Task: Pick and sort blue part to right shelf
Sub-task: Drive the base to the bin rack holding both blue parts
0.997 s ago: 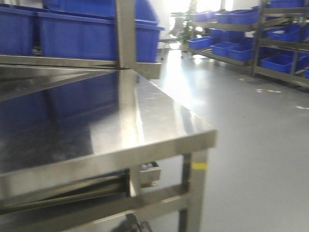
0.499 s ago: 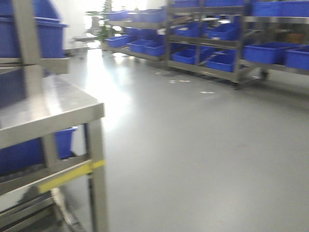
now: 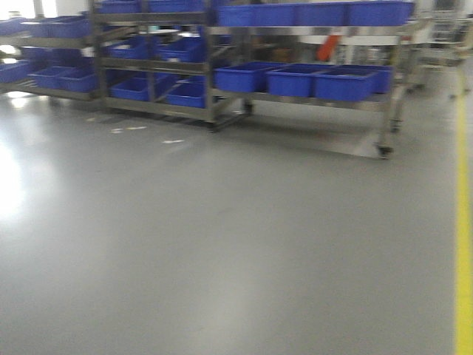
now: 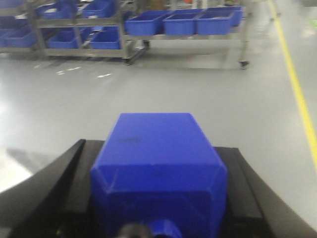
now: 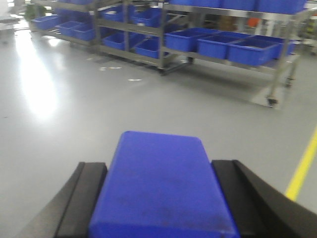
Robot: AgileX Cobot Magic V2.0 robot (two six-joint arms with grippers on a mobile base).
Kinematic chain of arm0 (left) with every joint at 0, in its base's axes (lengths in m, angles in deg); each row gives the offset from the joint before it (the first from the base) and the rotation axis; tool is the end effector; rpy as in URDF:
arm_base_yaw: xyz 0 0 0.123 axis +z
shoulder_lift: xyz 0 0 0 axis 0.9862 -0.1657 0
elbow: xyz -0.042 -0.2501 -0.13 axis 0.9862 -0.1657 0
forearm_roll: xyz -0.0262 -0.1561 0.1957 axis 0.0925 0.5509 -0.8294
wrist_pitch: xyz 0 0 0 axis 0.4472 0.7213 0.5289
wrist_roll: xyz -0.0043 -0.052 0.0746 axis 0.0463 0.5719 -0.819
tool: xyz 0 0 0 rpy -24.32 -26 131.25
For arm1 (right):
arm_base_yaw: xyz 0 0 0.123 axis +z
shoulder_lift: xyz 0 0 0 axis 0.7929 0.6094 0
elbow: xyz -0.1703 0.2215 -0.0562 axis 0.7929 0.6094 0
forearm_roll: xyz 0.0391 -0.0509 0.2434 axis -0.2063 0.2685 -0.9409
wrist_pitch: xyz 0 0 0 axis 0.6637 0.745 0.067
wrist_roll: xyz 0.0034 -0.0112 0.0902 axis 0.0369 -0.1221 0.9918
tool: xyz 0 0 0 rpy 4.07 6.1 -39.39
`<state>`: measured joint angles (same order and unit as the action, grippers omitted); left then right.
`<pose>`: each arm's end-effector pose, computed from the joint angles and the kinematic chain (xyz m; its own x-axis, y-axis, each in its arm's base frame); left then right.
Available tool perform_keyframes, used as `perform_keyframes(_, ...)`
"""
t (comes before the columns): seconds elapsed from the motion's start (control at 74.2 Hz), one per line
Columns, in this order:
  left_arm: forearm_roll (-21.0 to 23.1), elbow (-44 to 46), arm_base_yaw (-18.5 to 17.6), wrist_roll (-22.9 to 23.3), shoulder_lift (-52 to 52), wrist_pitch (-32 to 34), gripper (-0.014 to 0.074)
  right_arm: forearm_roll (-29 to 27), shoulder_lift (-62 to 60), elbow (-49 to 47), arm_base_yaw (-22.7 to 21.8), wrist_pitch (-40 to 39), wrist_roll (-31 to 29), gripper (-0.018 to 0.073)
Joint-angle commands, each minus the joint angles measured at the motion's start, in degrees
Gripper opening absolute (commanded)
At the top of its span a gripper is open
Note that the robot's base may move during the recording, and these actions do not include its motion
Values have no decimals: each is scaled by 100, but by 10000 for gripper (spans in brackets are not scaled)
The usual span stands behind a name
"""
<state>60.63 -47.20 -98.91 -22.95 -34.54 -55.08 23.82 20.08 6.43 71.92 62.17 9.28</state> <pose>-0.0175 0.0197 0.3296 -0.1472 0.0947 -0.9846 0.1837 0.9807 0.0669 -0.0197 -0.0227 0.3480 -0.0849 0.0238 -0.9961 -0.1723 0.9843 0.0382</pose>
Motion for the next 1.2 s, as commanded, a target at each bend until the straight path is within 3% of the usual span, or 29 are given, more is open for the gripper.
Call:
perform_keyframes(0.0,-13,143,-30,12,47,495,249,91,125,-139,-15,-511,-46,120)
perform_keyframes(1.186,-13,143,-30,12,47,495,249,91,125,-139,-20,-511,-46,120)
